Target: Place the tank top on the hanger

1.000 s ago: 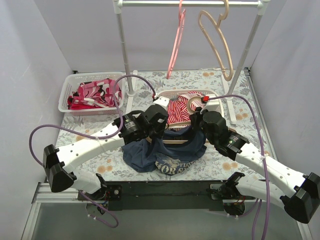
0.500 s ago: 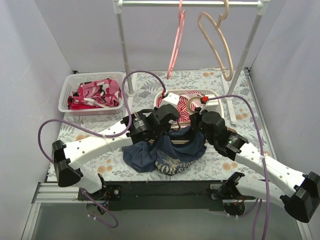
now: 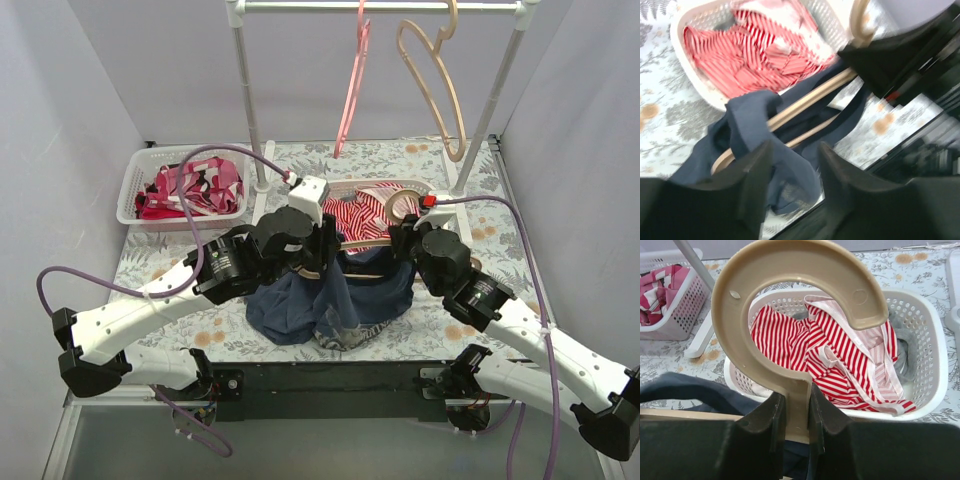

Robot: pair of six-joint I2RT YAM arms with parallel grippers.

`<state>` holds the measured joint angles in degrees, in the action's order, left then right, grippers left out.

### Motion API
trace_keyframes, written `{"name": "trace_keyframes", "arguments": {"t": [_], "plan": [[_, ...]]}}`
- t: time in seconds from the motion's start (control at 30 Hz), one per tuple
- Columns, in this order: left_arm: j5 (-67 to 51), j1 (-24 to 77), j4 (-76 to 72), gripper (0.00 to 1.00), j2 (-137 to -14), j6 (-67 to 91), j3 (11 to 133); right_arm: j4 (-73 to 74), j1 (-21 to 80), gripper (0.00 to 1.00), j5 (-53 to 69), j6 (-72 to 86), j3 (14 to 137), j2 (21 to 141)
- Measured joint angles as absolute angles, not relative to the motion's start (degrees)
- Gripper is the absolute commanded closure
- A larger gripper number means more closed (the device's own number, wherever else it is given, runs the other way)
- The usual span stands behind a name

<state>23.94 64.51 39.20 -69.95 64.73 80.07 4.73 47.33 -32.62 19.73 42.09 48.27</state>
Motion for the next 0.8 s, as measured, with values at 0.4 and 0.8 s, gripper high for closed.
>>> {"name": "trace_keyframes", "arguments": {"t": [0.4,0.8], "plan": [[24.3,64.3,46.5,0.63,-70.4,65.8,80.8,6.5,47.3,0.99,-33.5,19.1,44.6,50.1],[31.0,64.3,51.8,0.56,-84.4,64.7,84.4,7.3,47.3,0.99,-32.6,19.5,45.3,51.5]]}}
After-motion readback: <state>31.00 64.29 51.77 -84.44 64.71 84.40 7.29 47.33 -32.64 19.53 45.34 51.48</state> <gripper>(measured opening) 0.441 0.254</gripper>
